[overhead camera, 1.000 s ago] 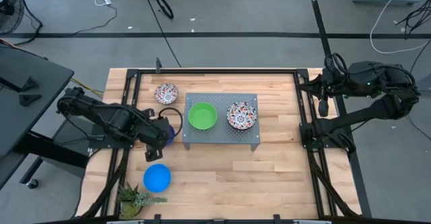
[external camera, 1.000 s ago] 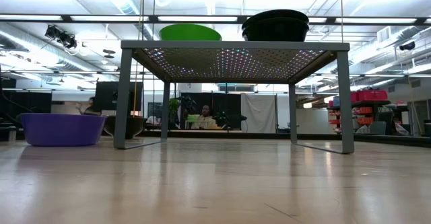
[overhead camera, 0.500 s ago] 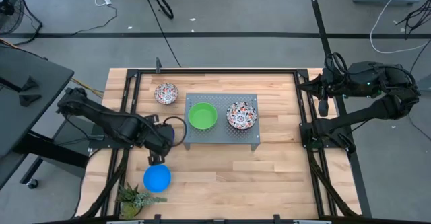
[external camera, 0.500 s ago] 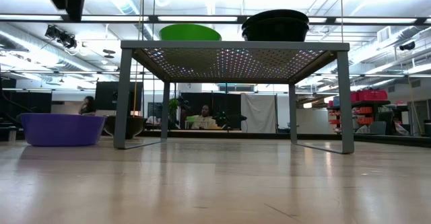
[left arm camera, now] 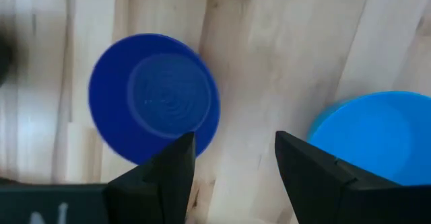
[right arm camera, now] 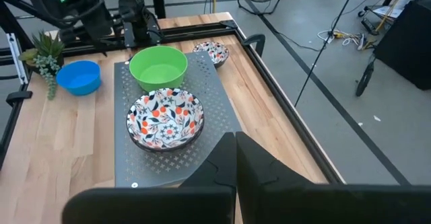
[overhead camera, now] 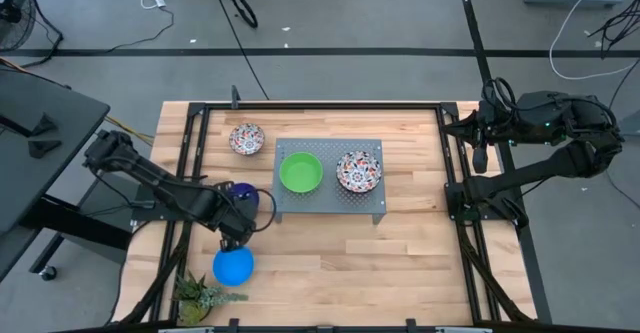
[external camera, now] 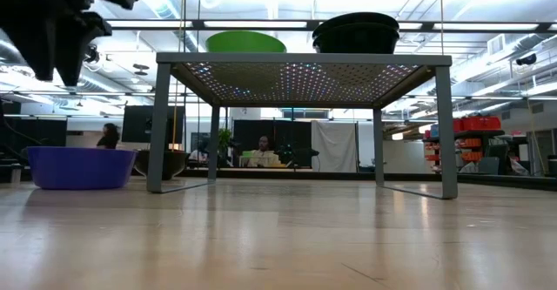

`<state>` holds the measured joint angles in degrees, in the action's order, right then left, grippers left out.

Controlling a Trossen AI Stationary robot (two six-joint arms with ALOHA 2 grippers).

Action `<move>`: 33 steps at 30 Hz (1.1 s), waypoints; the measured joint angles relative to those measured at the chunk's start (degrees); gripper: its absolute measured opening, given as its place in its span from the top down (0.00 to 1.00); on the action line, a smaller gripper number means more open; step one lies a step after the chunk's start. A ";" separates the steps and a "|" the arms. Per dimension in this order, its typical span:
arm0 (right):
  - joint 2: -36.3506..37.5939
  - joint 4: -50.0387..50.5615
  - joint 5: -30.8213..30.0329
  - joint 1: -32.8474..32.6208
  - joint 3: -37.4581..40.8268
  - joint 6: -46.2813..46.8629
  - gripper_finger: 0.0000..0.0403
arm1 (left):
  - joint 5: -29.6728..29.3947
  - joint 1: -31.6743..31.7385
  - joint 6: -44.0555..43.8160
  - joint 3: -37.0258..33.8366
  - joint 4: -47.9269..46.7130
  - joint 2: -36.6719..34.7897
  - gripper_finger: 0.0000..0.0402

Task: Pick & Place Mini bowls
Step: Stack the blue bowl on top of the green bowl on the shelf

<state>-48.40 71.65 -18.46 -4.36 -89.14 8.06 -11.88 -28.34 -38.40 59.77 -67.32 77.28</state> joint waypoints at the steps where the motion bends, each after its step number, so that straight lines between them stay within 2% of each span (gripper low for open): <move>1: 0.00 0.01 0.00 0.02 0.00 0.01 1.00 | -0.06 -0.28 -0.07 -0.93 1.37 -0.23 0.48; 7: 0.00 0.01 0.00 0.02 0.00 0.01 1.00 | -2.25 -1.48 0.01 -5.27 6.82 -0.20 0.48; 15: -0.13 -0.01 -0.02 0.01 0.00 0.51 1.00 | -4.86 -1.50 0.26 -9.74 9.04 -0.20 0.48; 33: -0.28 -0.01 -0.11 0.02 0.00 0.25 1.00 | -3.13 -1.19 -0.37 -16.40 15.43 -0.20 0.48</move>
<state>-48.69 71.64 -18.57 -4.34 -89.14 8.32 -15.01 -29.53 -38.77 43.37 -51.89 77.08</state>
